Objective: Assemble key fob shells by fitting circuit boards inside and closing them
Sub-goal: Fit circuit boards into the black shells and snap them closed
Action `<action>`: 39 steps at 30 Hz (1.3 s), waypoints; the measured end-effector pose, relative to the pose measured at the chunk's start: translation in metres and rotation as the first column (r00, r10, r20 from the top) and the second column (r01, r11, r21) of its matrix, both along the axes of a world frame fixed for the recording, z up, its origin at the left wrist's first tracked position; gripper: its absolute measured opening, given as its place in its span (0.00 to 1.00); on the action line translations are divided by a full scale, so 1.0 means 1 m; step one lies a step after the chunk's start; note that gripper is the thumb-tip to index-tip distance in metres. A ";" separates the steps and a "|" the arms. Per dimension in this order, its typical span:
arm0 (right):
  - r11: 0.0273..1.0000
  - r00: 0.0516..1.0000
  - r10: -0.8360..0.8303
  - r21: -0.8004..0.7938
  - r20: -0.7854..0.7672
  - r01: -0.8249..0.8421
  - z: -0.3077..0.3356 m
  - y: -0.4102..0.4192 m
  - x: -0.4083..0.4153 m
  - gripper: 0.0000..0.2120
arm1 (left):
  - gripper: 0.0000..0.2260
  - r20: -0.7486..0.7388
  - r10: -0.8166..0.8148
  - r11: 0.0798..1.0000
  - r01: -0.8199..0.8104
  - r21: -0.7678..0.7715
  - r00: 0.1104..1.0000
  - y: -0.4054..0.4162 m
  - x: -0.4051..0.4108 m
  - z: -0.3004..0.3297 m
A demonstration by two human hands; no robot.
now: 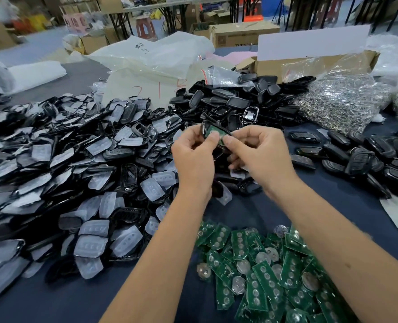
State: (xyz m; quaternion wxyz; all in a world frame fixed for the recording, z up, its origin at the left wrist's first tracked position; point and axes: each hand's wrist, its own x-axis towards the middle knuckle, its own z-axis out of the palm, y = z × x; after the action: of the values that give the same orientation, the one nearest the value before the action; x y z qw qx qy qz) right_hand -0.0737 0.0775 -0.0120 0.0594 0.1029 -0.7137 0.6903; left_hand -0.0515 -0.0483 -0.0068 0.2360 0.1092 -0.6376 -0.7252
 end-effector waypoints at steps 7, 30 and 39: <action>0.810 0.919 0.210 0.586 -0.334 0.028 0.018 -0.096 -0.020 0.03 | 0.07 -0.153 0.721 0.623 -0.729 -0.285 0.676 -0.094 0.008 0.015; 0.882 0.943 -0.102 0.409 -0.317 0.233 0.031 -0.076 -0.034 0.07 | 0.07 -0.104 0.423 0.855 -0.434 -0.282 0.900 -0.072 0.006 0.009; 0.965 0.973 -0.221 0.130 -0.063 0.228 -0.014 0.044 -0.011 0.06 | 0.12 0.157 -0.177 0.522 0.228 -0.822 0.972 0.007 0.003 -0.032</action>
State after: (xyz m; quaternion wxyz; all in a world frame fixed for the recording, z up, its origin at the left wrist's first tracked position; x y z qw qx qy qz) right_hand -0.0848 0.1213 -0.0264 0.1472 0.0417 -0.7647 0.6260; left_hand -0.0487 -0.0410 -0.0387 0.1562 -0.0715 -0.9193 -0.3540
